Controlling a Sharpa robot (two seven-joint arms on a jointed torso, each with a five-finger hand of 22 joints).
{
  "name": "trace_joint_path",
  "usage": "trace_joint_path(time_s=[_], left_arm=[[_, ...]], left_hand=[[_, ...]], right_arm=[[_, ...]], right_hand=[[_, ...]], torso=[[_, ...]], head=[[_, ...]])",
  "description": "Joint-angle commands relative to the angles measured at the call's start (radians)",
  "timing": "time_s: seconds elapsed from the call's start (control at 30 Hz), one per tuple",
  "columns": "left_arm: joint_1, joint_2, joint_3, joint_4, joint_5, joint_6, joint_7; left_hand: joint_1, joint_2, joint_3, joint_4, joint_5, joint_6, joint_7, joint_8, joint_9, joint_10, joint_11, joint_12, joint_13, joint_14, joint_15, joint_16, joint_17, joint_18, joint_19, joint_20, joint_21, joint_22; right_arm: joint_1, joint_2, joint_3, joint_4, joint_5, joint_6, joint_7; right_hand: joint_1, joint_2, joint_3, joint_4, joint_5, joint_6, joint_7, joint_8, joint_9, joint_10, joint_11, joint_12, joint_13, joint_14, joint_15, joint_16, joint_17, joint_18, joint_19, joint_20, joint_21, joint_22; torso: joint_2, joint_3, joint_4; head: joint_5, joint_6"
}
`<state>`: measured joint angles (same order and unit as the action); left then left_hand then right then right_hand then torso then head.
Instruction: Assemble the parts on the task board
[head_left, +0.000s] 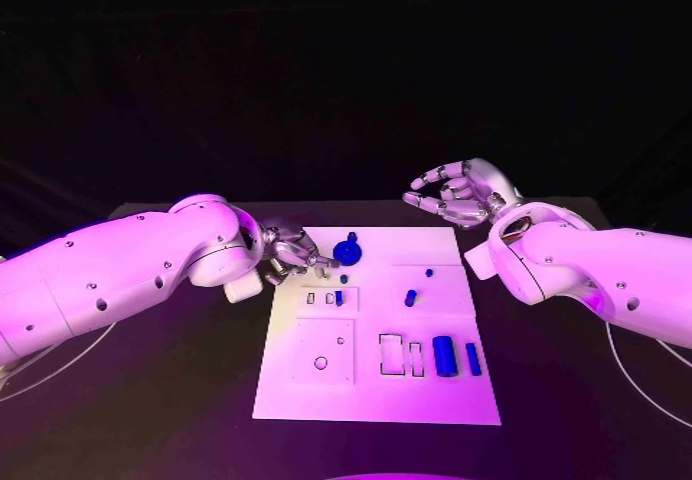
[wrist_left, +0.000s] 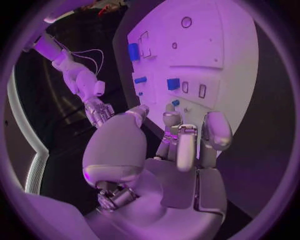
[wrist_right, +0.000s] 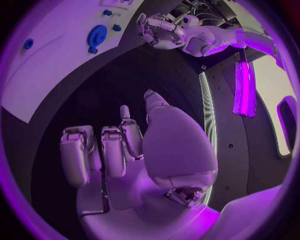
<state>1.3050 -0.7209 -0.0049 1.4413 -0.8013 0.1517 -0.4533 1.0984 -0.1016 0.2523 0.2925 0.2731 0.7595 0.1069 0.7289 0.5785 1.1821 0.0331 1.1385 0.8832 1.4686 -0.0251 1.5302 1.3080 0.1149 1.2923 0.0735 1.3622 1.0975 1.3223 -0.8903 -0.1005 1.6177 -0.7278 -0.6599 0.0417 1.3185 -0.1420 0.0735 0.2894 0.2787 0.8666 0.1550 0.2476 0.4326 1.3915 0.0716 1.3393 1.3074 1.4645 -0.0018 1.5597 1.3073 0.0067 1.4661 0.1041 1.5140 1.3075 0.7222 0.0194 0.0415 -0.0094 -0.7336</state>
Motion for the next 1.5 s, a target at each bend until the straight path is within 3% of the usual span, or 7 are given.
trace_joint_path(time_s=[0.03,0.2,0.3,0.77,0.97,1.1,1.5], left_arm=[[0.010,0.021,-0.002,-0.014,-0.084,0.096,-0.087],[0.020,0.056,-0.010,-0.041,-0.105,0.119,-0.097],[0.024,0.074,-0.014,-0.058,-0.114,0.132,-0.101],[0.028,0.145,-0.029,-0.106,-0.116,0.180,-0.108],[0.028,0.164,-0.039,-0.119,-0.115,0.197,-0.111],[0.027,0.173,-0.043,-0.125,-0.115,0.206,-0.111],[0.027,0.180,-0.047,-0.131,-0.116,0.220,-0.113]], left_hand=[[-0.011,0.001,-0.005,0.002,-0.005,-0.007,-0.001,0.004,0.001,0.007,-0.002,0.005,0.004,0.064,-0.006,-0.003,0.138,-0.018,0.006,-0.001,0.003,0.002],[-0.013,0.004,-0.006,0.001,-0.006,-0.006,-0.001,0.005,0.003,0.009,-0.002,0.009,0.009,0.064,-0.006,-0.004,0.137,-0.018,0.007,-0.001,0.004,0.004],[-0.013,0.005,-0.006,0.001,-0.006,-0.005,-0.001,0.006,0.003,0.010,-0.002,0.010,0.011,0.064,-0.006,-0.003,0.138,-0.019,0.008,-0.001,0.004,0.006],[-0.014,0.007,-0.007,0.001,-0.007,-0.006,-0.002,0.006,0.004,0.004,-0.003,0.005,0.002,0.061,-0.007,-0.007,0.128,-0.017,0.003,0.000,0.001,-0.002],[-0.017,0.008,-0.008,0.001,-0.009,-0.007,-0.001,0.006,0.004,0.002,-0.002,0.005,0.001,0.060,-0.007,-0.007,0.127,-0.017,0.001,0.002,-0.001,-0.005],[-0.018,0.009,-0.009,0.001,-0.009,-0.007,-0.001,0.006,0.005,0.001,-0.002,0.005,0.001,0.060,-0.007,-0.008,0.126,-0.017,-0.001,0.002,-0.002,-0.007],[-0.017,0.012,-0.009,-0.001,-0.010,-0.003,-0.003,0.010,0.007,-0.001,-0.003,0.006,0.002,0.058,-0.006,-0.009,0.123,-0.016,-0.005,0.003,-0.004,-0.012]], right_arm=[[0.003,0.000,0.000,-0.007,0.041,0.001,0.029],[0.005,0.000,0.000,-0.014,0.043,0.000,0.030],[0.006,0.001,0.000,-0.018,0.044,0.001,0.031],[0.007,0.008,-0.001,-0.026,0.014,0.004,0.027],[0.007,0.009,-0.001,-0.027,0.006,0.004,0.025],[0.007,0.010,-0.001,-0.027,0.005,0.004,0.024],[0.007,0.011,-0.001,-0.029,0.004,0.006,0.021]], right_hand=[[0.011,0.006,0.003,-0.002,0.003,-0.003,-0.001,0.008,0.000,-0.011,-0.001,-0.012,0.074,0.095,0.000,-0.009,0.221,0.010,0.074,-0.002,-0.013,0.229],[0.019,0.003,0.003,-0.002,-0.001,-0.007,-0.001,0.009,-0.001,-0.025,0.000,-0.030,0.060,0.090,0.000,-0.017,0.204,0.016,0.063,-0.002,-0.039,0.217],[0.020,0.003,0.003,-0.001,-0.002,-0.008,-0.001,0.009,-0.001,-0.030,0.000,-0.037,0.054,0.089,0.000,-0.020,0.198,0.018,0.058,-0.002,-0.051,0.211],[-0.002,0.013,-0.009,0.003,-0.044,-0.014,-0.001,0.016,-0.002,-0.031,0.000,-0.041,0.048,0.090,-0.001,-0.019,0.203,0.017,0.060,-0.003,-0.049,0.212],[-0.003,0.013,-0.009,0.003,-0.046,-0.014,-0.001,0.016,-0.002,-0.031,0.000,-0.041,0.047,0.090,-0.001,-0.020,0.202,0.017,0.060,-0.003,-0.049,0.212],[-0.003,0.014,-0.010,0.003,-0.048,-0.014,-0.001,0.017,-0.002,-0.032,0.000,-0.042,0.046,0.090,-0.001,-0.020,0.201,0.018,0.059,-0.003,-0.051,0.211],[-0.004,0.014,-0.011,0.002,-0.050,-0.014,-0.001,0.017,-0.002,-0.032,0.000,-0.042,0.046,0.090,-0.001,-0.020,0.200,0.018,0.059,-0.003,-0.051,0.212]], torso=[[0.000,0.0006,0.0027],[-0.001,-0.0004,0.0047],[0.000,-0.0003,0.0024],[0.001,0.0003,0.0001],[0.002,0.0002,0.0024],[0.001,-0.0002,0.0003],[0.000,0.0002,0.0013]], head=[[0.001,-0.003],[0.001,-0.005],[0.003,-0.005],[0.001,-0.005],[-0.001,-0.007],[0.000,-0.009],[-0.002,-0.009]])
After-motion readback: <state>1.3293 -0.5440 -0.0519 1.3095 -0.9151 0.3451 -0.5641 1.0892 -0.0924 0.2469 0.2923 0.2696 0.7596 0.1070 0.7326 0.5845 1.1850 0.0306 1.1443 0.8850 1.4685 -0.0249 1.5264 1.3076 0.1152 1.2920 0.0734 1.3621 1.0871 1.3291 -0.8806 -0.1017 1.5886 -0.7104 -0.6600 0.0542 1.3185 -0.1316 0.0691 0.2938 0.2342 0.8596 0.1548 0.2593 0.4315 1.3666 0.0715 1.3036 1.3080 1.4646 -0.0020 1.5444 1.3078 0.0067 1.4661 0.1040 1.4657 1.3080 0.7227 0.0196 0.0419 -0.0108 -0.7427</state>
